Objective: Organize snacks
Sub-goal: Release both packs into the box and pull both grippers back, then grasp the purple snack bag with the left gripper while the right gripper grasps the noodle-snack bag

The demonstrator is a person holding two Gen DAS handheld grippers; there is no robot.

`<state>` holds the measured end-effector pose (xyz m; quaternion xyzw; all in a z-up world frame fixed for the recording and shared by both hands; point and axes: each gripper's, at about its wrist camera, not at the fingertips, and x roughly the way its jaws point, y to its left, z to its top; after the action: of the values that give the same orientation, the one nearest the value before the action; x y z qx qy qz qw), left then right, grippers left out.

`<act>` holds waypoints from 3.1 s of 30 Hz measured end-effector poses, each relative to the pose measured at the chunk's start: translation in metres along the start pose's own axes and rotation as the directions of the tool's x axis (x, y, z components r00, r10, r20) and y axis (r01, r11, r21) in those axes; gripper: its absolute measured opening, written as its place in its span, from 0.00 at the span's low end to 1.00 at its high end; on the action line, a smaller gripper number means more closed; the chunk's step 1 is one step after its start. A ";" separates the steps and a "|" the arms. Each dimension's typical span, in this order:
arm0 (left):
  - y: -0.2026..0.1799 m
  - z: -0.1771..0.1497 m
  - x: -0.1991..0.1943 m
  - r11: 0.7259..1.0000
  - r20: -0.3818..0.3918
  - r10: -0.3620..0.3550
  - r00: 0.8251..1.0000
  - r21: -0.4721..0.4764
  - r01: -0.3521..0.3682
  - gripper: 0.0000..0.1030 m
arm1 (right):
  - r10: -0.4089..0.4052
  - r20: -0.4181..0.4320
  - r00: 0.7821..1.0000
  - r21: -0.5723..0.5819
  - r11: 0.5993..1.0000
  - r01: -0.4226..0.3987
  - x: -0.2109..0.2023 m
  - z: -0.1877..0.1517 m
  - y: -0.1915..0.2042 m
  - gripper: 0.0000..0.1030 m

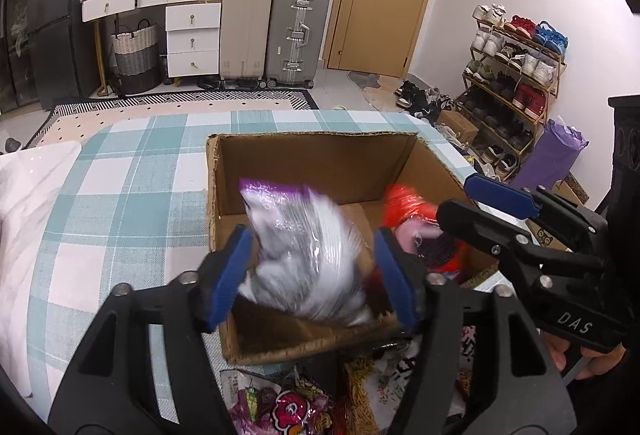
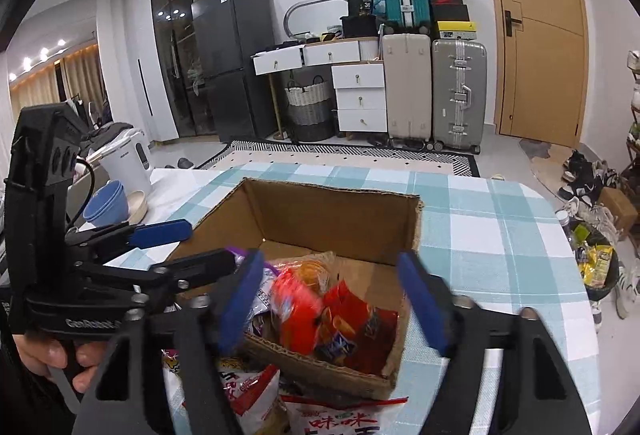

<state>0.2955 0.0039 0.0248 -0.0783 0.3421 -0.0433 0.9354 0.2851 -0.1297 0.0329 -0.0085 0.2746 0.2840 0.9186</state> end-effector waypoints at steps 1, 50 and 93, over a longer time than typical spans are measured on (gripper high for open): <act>0.001 0.000 -0.004 1.000 0.011 0.002 1.000 -0.007 -0.002 0.75 | -0.003 0.002 1.000 0.008 1.000 0.003 -0.004 -0.001 -0.002 0.93; 0.050 -0.099 -0.065 0.982 -0.125 0.123 0.984 -0.128 -0.139 0.99 | -0.061 -0.220 0.974 0.079 0.994 0.080 -0.028 -0.094 -0.022 1.00; 0.059 -0.112 -0.003 0.989 -0.223 -0.009 0.975 -0.146 -0.024 0.83 | 0.025 -0.330 0.944 0.075 0.997 0.000 0.015 -0.113 -0.032 0.75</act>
<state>0.2220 0.0494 -0.0679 -0.1408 0.4473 -0.0226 0.8829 0.2554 -0.1685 -0.0752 -0.0203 0.4351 0.2741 0.8574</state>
